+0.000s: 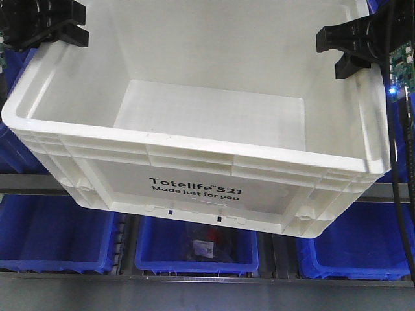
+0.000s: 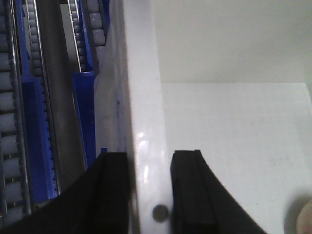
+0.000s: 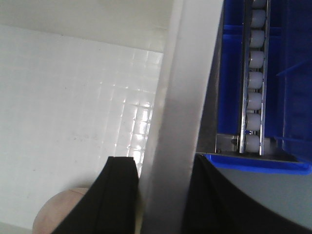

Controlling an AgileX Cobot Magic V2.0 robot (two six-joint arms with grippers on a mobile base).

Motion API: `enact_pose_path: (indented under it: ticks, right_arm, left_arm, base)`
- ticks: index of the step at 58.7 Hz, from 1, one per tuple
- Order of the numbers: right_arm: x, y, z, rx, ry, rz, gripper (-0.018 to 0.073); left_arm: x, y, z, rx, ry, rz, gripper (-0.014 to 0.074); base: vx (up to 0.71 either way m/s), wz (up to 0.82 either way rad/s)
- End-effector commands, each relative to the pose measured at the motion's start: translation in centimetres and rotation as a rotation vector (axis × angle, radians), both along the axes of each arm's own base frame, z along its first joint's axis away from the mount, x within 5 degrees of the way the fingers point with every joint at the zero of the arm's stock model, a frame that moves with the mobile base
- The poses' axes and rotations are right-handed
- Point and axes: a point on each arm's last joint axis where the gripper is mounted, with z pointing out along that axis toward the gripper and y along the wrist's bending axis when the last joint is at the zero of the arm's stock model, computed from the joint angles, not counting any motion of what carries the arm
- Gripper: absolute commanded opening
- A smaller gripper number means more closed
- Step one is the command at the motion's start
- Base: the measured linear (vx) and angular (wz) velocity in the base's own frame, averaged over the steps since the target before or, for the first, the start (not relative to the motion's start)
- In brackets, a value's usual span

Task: Place moving items into box and shelve
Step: 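Hold the crate above the shelf's roller lane with both grippers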

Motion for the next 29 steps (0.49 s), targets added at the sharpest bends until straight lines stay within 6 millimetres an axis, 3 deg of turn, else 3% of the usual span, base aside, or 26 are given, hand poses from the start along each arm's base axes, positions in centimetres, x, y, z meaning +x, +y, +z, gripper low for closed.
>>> enact_pose_path:
  ticks: [1, 29]
  right_arm:
    - [-0.60, 0.57, 3.22, 0.105, -0.188, 0.046, -0.0004]
    - [-0.60, 0.57, 3.22, 0.105, -0.188, 0.046, -0.0004]
  left_arm:
    - [-1.44, -1.01, 4.29, -0.184, -0.171, -0.006, 0.0003]
    - [-1.44, -1.01, 4.29, -0.184, -0.171, -0.006, 0.0003]
  base:
    - [0.15, 0.01]
    - [0.10, 0.02]
